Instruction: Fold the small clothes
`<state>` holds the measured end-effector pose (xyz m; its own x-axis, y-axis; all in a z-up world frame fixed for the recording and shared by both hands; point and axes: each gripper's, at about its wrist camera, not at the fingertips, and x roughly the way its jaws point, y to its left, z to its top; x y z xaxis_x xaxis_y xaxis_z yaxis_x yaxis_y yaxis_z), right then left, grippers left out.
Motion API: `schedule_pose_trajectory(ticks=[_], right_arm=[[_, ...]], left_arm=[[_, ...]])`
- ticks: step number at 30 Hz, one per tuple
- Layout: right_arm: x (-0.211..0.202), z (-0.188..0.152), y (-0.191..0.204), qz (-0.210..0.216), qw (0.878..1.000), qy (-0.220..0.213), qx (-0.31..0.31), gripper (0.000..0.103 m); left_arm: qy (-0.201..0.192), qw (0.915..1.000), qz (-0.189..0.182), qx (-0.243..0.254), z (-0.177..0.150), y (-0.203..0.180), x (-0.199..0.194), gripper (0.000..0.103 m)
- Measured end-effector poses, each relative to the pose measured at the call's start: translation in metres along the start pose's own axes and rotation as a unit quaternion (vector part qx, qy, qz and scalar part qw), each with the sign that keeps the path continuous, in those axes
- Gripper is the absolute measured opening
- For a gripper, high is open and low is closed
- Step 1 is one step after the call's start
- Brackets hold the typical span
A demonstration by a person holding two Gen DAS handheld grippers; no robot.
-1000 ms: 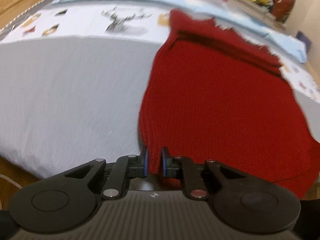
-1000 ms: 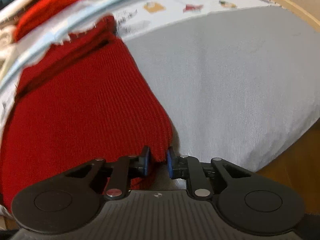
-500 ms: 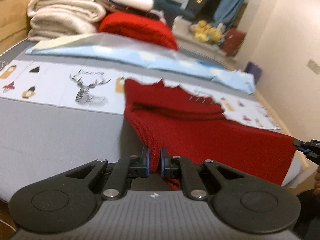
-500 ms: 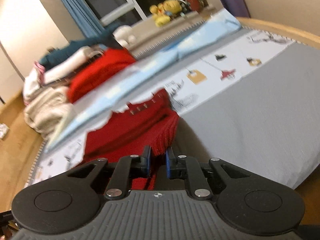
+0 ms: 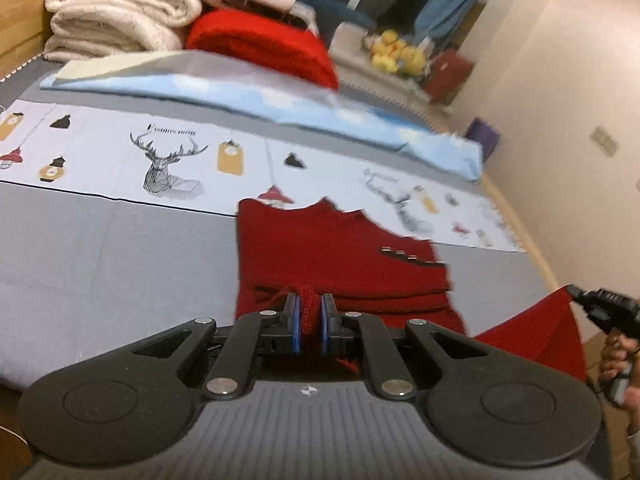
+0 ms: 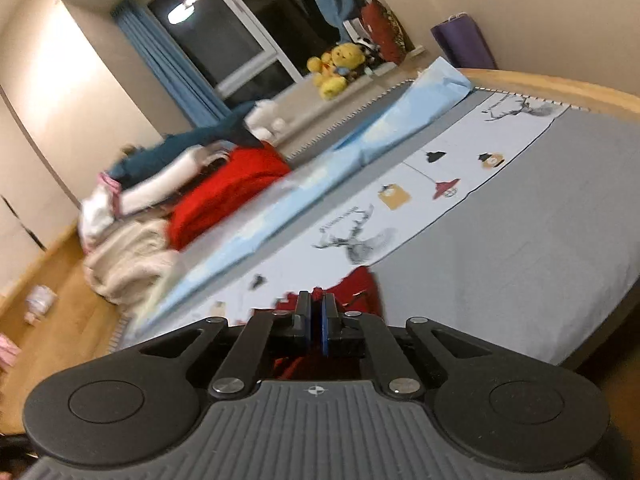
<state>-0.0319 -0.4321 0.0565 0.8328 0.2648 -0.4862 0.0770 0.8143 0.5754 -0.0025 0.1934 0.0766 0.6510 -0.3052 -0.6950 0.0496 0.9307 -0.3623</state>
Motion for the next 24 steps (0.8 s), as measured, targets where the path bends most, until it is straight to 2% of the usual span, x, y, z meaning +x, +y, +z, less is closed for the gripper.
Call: schedule_pose_trajectory(ticks=[2, 3, 4, 7, 9, 10, 11, 12, 13, 14, 15, 16, 18, 20, 22, 24], right_arm=[[0.039, 0.009, -0.004, -0.012, 0.999, 0.020, 0.023, 0.004], [0.059, 0.015, -0.005, -0.011, 0.999, 0.026, 0.035, 0.004], [0.081, 0.023, -0.004, -0.015, 0.999, 0.029, 0.039, 0.004], [0.156, 0.046, -0.006, -0.042, 0.997, 0.044, 0.051, 0.008], [0.202, 0.054, -0.013, -0.065, 0.994, 0.052, 0.066, 0.016], [0.217, 0.053, -0.016, -0.077, 0.993, 0.056, 0.065, 0.025], [0.230, 0.051, -0.021, -0.096, 0.992, 0.058, 0.063, 0.032], [0.239, 0.044, -0.025, -0.110, 0.990, 0.059, 0.060, 0.033], [0.247, 0.035, -0.030, -0.118, 0.990, 0.065, 0.052, 0.033], [0.255, 0.027, -0.035, -0.126, 0.987, 0.089, 0.049, 0.036], [0.266, 0.021, -0.041, -0.142, 0.979, 0.133, 0.064, 0.036], [0.274, 0.016, -0.046, -0.135, 0.976, 0.150, 0.082, 0.037], [0.289, 0.008, -0.049, -0.142, 0.971, 0.174, 0.075, 0.041], [0.301, 0.000, -0.046, -0.153, 0.969, 0.188, 0.046, 0.049], [0.313, -0.012, -0.046, -0.158, 0.964, 0.212, 0.016, 0.052], [0.319, -0.018, -0.051, -0.173, 0.959, 0.224, 0.018, 0.052]], left_arm=[[0.006, 0.9999, 0.013, -0.001, 0.025, 0.016, 0.044, 0.010], [0.007, 0.9994, 0.027, -0.020, 0.039, 0.028, 0.066, 0.010], [0.002, 0.9983, 0.040, -0.042, 0.054, 0.040, 0.088, 0.009], [-0.030, 0.9959, 0.056, -0.064, 0.083, 0.067, 0.134, 0.012], [-0.027, 0.9923, 0.063, -0.103, 0.085, 0.087, 0.157, 0.027], [-0.023, 0.9901, 0.058, -0.126, 0.079, 0.096, 0.167, 0.039], [-0.019, 0.9880, 0.054, -0.143, 0.071, 0.104, 0.175, 0.043], [0.006, 0.9862, 0.055, -0.156, 0.061, 0.111, 0.187, 0.043], [0.070, 0.9809, 0.078, -0.164, 0.057, 0.115, 0.203, 0.041], [0.093, 0.9785, 0.088, -0.162, 0.055, 0.115, 0.213, 0.042], [0.096, 0.9802, 0.086, -0.150, 0.053, 0.114, 0.218, 0.043], [0.100, 0.9822, 0.082, -0.136, 0.054, 0.113, 0.223, 0.045], [0.112, 0.9835, 0.081, -0.117, 0.055, 0.112, 0.237, 0.053], [0.127, 0.9805, 0.086, -0.122, 0.053, 0.113, 0.250, 0.054], [0.145, 0.9773, 0.083, -0.131, 0.050, 0.116, 0.262, 0.054], [0.161, 0.9738, 0.083, -0.137, 0.044, 0.115, 0.273, 0.054]])
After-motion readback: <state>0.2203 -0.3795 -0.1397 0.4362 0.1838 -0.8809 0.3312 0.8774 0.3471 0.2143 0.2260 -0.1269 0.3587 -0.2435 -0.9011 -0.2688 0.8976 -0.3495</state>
